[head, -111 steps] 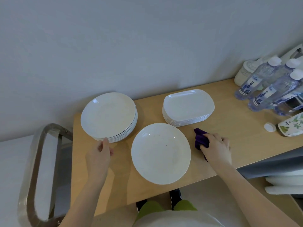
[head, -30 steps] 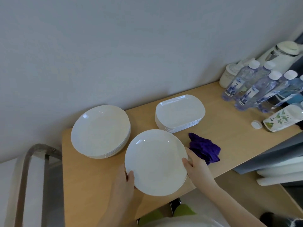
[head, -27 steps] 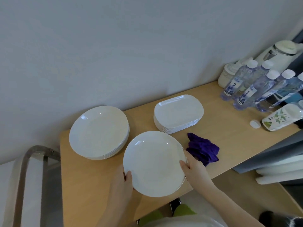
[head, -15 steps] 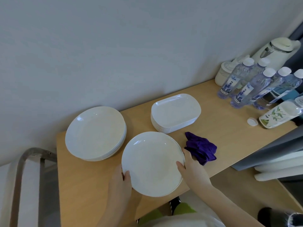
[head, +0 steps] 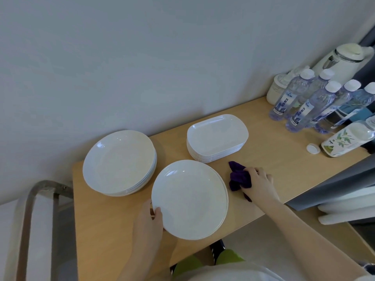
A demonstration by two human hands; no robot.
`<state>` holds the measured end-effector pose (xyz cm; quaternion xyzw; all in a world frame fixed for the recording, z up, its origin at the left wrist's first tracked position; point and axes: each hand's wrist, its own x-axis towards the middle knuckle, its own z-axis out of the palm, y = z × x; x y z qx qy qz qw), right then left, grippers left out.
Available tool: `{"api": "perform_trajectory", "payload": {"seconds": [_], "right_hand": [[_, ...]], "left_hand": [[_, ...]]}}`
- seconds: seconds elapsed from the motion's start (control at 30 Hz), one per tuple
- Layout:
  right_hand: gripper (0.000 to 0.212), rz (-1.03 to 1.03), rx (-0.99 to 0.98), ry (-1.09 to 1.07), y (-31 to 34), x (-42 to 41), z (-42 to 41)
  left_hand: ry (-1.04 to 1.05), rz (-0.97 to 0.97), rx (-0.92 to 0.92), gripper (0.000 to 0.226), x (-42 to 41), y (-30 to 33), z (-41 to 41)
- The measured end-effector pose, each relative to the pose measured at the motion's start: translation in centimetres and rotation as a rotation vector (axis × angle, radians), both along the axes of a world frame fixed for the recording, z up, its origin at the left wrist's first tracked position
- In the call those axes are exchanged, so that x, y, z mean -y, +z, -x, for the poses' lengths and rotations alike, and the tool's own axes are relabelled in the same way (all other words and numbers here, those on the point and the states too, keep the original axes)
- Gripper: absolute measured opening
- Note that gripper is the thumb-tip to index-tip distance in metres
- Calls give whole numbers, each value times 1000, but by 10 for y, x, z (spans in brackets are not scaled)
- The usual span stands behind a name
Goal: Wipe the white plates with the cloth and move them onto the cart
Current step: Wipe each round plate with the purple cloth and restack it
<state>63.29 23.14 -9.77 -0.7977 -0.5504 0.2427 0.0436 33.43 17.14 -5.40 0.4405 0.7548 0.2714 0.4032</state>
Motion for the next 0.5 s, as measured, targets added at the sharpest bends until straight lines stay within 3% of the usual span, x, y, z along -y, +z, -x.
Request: {"api": "perform_trajectory", "payload": {"seconds": [0.2, 0.37, 0.5], "right_hand": [[13, -330, -515, -296, 33, 5, 21], [19, -361, -768, -24, 77, 19, 81], [13, -321, -682, 230, 71, 28, 131]], "left_hand": [[-4, 17, -21, 24, 0, 2, -2], [-21, 36, -42, 21, -3, -1, 0], [-60, 64, -64, 16, -6, -2, 3]]}}
